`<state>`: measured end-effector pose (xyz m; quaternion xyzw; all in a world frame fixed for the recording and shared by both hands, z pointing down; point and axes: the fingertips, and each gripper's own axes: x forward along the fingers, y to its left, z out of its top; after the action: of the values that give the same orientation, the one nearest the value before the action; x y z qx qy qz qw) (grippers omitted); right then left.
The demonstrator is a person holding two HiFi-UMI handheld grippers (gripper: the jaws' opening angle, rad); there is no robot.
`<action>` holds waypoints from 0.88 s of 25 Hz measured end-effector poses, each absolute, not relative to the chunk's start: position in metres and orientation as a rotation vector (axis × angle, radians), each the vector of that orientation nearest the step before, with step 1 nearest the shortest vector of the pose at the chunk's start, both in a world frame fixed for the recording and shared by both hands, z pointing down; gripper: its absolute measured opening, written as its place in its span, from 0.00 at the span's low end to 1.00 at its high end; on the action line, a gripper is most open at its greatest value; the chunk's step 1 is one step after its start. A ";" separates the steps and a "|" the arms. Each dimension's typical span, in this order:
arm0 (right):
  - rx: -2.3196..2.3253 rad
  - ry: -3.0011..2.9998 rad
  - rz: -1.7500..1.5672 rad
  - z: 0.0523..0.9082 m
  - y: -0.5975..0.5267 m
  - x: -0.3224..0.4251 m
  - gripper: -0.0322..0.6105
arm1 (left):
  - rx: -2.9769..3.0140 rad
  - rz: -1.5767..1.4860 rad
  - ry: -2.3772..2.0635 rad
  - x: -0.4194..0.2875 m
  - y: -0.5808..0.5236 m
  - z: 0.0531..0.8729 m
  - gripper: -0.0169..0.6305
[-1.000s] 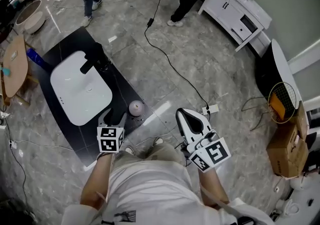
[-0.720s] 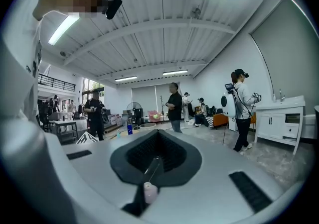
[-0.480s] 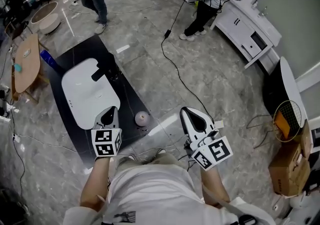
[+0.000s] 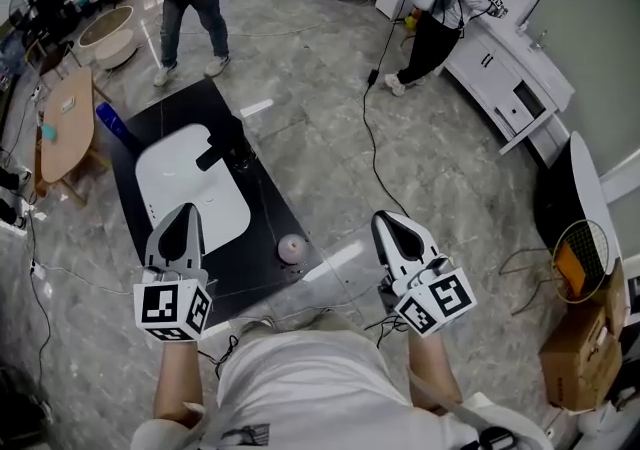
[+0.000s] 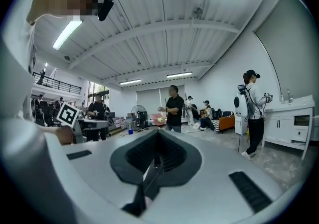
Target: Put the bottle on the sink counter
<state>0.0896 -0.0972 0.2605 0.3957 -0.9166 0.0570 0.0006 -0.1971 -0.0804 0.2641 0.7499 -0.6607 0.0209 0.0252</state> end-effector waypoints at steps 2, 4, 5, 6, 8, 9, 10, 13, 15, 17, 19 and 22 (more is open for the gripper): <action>1.249 -2.882 0.172 0.256 -0.103 0.091 0.06 | 2.322 0.021 -2.067 -0.202 -0.076 0.250 0.05; 1.258 -2.883 0.163 0.252 -0.108 0.093 0.06 | 2.321 -0.014 -2.086 -0.206 -0.072 0.238 0.05; 1.263 -2.883 0.157 0.250 -0.111 0.094 0.06 | 2.319 -0.031 -2.095 -0.207 -0.070 0.232 0.05; 1.269 -2.884 0.152 0.248 -0.114 0.094 0.06 | 2.314 -0.046 -2.104 -0.209 -0.068 0.227 0.05; 1.275 -2.887 0.143 0.245 -0.118 0.097 0.06 | 2.299 -0.072 -2.119 -0.210 -0.062 0.217 0.05; 1.276 -2.889 0.137 0.243 -0.119 0.098 0.06 | 2.295 -0.084 -2.128 -0.211 -0.059 0.213 0.05; 1.277 -2.892 0.130 0.241 -0.120 0.099 0.07 | 2.292 -0.096 -2.138 -0.213 -0.056 0.209 0.05; 1.281 -2.896 0.106 0.236 -0.123 0.099 0.07 | 2.277 -0.133 -2.167 -0.220 -0.046 0.200 0.05; 1.288 -2.896 0.107 0.235 -0.125 0.100 0.07 | 2.262 -0.153 -2.188 -0.225 -0.040 0.195 0.05; 1.308 -2.892 0.113 0.235 -0.127 0.101 0.06 | 2.253 -0.163 -2.203 -0.229 -0.034 0.192 0.05; 1.331 -2.883 0.116 0.236 -0.127 0.103 0.06 | 2.251 -0.171 -2.210 -0.231 -0.030 0.191 0.05; 1.348 -2.873 0.116 0.238 -0.125 0.102 0.06 | 2.243 -0.188 -2.224 -0.235 -0.024 0.192 0.05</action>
<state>0.1023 -0.1252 0.2382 0.4246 -0.9045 0.0364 -0.0169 -0.2347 -0.0239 0.1920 0.7089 -0.7027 -0.0594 -0.0114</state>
